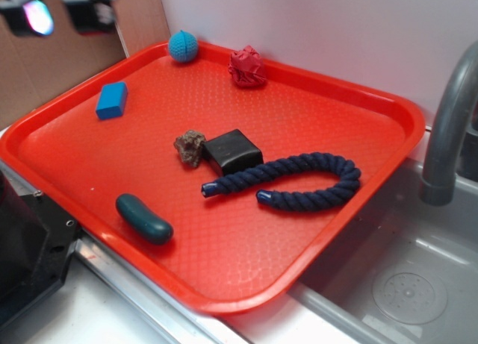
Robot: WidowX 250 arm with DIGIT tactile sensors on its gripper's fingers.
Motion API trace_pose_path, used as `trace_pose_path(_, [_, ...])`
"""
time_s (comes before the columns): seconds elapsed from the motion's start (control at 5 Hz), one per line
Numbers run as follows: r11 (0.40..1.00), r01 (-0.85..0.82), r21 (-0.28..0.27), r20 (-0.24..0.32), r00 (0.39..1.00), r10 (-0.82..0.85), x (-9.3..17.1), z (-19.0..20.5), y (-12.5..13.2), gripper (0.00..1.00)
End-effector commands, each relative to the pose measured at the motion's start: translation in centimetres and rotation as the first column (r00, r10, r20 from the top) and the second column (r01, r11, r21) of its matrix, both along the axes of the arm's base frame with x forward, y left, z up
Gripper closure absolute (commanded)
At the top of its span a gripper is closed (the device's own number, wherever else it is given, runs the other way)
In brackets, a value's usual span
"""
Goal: Grab the blue block.
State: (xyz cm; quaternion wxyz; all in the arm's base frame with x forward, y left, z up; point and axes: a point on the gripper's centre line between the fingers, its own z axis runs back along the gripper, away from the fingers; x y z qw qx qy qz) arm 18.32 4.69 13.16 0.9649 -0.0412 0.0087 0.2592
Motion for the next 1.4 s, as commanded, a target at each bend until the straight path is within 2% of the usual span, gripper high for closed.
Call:
trace_pose_path(0.0, [0.991,-0.115,-0.071,0.1,0.988,0.121,-1.0,0.3,1.5,0.0])
trace_pose_path(0.2, [0.991,-0.115,-0.071,0.1,0.988,0.121,-1.0,0.3,1.5,0.0])
trace_pose_path(0.4, [0.99,-0.137,-0.035,0.049,0.989,0.139,0.6,-2.7,3.5,0.0])
trace_pose_path(0.6, [0.978,-0.204,0.042,0.089,0.976,0.199,2.5,-6.2,5.8,0.0])
trace_pose_path(0.8, [0.973,-0.2,0.116,-0.003,0.979,0.202,4.2,-9.5,6.6,0.0])
trace_pose_path(1.0, [0.965,-0.183,0.188,-0.042,0.98,0.194,4.9,-10.6,7.6,0.0])
trace_pose_path(1.2, [0.963,-0.204,0.178,-0.033,0.976,0.213,4.9,-10.5,9.0,0.0])
